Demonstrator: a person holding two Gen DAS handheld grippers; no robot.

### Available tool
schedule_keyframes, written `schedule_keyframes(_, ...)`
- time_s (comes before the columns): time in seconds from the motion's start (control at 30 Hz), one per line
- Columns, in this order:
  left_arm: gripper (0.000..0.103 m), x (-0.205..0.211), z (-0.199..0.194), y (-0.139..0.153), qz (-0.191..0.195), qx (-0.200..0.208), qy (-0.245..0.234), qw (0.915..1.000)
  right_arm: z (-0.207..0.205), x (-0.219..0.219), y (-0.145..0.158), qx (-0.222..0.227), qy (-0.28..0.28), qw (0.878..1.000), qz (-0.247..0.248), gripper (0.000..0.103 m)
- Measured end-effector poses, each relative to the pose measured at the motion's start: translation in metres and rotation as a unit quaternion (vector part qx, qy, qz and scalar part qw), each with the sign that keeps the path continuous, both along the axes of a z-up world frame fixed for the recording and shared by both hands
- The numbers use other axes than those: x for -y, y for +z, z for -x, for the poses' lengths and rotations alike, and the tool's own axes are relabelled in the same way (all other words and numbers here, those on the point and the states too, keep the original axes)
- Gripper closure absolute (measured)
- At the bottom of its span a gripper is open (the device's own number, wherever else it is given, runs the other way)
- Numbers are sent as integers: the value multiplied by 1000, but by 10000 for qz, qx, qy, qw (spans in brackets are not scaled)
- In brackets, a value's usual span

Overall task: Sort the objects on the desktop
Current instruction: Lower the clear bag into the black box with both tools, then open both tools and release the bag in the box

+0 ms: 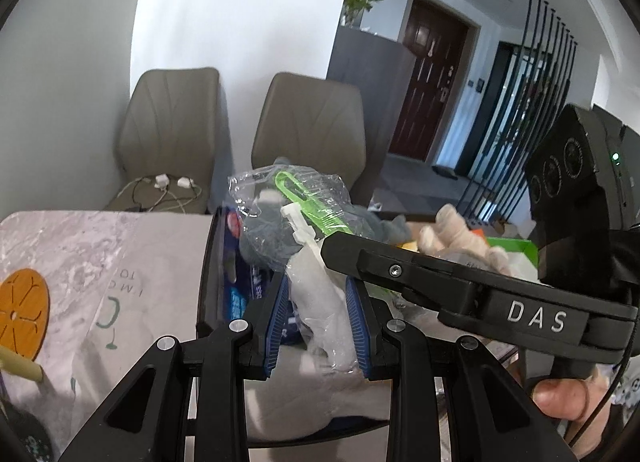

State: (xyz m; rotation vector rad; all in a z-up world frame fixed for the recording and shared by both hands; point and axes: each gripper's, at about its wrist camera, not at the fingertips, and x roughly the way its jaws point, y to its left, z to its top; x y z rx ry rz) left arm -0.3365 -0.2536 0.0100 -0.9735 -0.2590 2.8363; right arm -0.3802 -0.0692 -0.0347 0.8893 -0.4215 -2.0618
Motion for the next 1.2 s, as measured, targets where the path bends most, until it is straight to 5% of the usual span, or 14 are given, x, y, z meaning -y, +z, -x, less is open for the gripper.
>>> schedule_keyframes(0.43, 73, 1, 1, -5, 0, 195, 68, 9998, 1, 11, -7, -216, -40, 9977, -643, 76)
schedule_keyframes(0.5, 73, 3, -2, -1, -29, 140, 145, 9998, 1, 9, -5, -200, -2, 9982, -573, 67)
schedule_keyframes(0.6, 73, 9, -8, 5, -9, 51, 302, 9995, -3, 3, 6, -307, -51, 9985, -441, 25)
schedule_keyframes(0.73, 72, 14, -14, 11, -12, -55, 466, 9989, -4, -11, 16, -321, -128, 9992, -212, 24)
schedule_keyframes(1.2, 21, 0, -32, 42, 98, -620, 494, 9968, -37, -63, 63, -587, -290, 9959, 626, 0)
